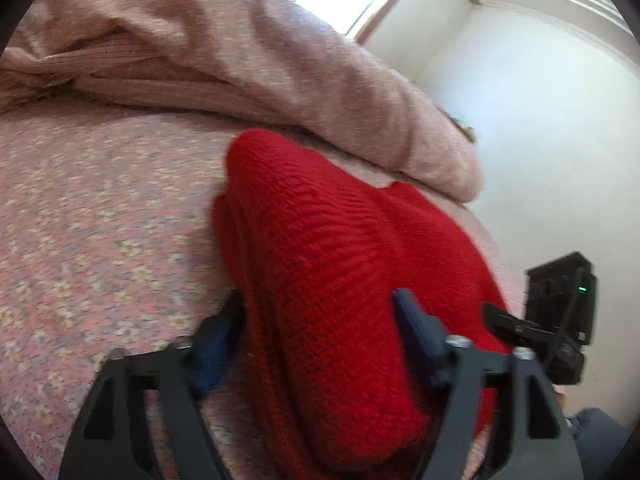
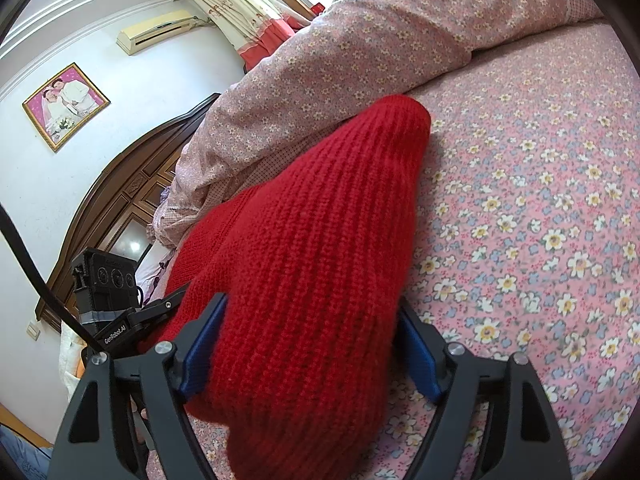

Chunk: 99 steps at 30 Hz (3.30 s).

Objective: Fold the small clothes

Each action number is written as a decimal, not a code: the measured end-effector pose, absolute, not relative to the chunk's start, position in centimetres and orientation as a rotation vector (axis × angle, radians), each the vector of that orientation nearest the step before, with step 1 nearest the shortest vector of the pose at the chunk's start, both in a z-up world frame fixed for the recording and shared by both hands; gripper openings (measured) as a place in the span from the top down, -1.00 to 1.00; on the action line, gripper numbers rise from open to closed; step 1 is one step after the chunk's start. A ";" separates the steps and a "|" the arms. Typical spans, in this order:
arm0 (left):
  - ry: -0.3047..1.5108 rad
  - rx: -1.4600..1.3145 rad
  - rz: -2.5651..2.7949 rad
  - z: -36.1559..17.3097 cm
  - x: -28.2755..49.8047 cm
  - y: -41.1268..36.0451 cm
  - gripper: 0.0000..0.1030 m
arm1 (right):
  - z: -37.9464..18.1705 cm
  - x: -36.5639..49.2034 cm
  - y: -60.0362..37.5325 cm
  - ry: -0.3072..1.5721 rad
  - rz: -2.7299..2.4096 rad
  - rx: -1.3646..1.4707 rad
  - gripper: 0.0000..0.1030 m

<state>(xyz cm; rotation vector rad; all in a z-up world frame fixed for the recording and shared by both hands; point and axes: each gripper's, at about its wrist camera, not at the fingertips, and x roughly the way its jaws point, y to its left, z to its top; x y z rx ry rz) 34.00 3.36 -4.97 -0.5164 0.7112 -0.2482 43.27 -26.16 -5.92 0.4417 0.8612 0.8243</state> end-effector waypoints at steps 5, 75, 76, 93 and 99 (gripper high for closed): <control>0.734 -0.642 -0.218 -5.8 33.8 5.6 -0.88 | -4.8 41.9 -26.3 0.828 0.726 0.419 -0.91; 0.455 -0.077 -0.042 -0.7 22.9 -1.7 -0.91 | 0.2 26.0 -21.5 0.428 0.434 -0.142 -1.00; 0.455 -0.077 -0.043 -0.7 22.9 -1.7 -0.91 | 0.2 26.1 -21.5 0.428 0.434 -0.143 -1.00; 0.459 -0.075 -0.044 -0.7 22.9 -1.6 -0.91 | 0.0 26.3 -21.3 0.440 0.441 -0.151 -1.00; 0.458 -0.074 -0.044 -0.6 22.9 -1.6 -0.91 | 0.0 26.3 -21.2 0.441 0.439 -0.152 -1.00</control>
